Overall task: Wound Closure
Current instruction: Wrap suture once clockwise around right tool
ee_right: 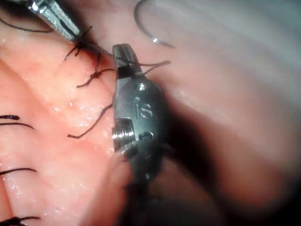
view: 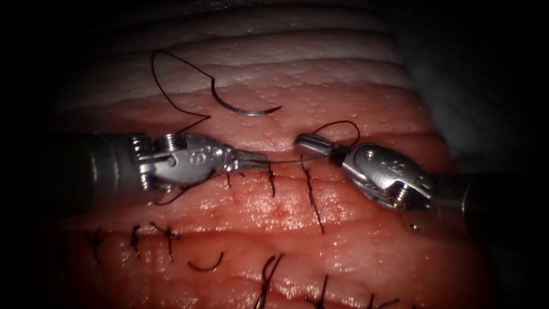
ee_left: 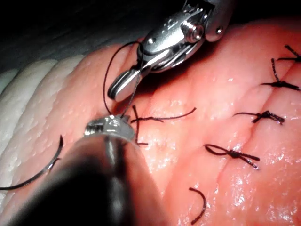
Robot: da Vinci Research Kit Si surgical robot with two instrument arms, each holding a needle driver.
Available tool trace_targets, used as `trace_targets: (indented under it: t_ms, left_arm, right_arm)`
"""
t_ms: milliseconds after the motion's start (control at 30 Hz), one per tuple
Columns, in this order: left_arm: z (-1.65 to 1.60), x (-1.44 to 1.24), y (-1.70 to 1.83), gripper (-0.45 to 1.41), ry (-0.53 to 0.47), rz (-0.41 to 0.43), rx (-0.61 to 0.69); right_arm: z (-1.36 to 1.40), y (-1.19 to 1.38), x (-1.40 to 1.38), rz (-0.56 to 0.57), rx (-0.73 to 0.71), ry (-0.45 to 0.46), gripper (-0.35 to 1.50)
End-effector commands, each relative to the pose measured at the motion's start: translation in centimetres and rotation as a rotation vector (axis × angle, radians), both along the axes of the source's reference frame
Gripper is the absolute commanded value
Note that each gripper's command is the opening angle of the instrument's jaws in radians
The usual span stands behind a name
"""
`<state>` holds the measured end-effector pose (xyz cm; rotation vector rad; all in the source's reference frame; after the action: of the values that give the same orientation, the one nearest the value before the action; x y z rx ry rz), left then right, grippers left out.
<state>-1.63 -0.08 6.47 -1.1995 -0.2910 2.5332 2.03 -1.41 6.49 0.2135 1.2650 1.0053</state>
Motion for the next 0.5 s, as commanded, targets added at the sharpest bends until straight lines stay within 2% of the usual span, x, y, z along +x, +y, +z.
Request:
trace_targets:
  t_ms: [33, 367, 500]
  left_arm:
    - [0.07, -0.07, 0.0, -0.45, -0.002, 0.002, 0.005]
    - [0.23, -0.2, -0.02, -0.45, 0.002, 0.013, 0.016]
    - [0.31, -0.28, 0.04, -0.45, 0.001, 0.02, 0.022]
  right_arm:
    - [0.06, 0.05, 0.07, -0.015, -0.003, 0.039, -0.35]
    - [-0.11, 0.28, 0.02, -0.155, -0.034, 0.346, -0.35]
    - [-0.22, 0.36, 0.04, -0.21, -0.018, 0.425, -0.35]
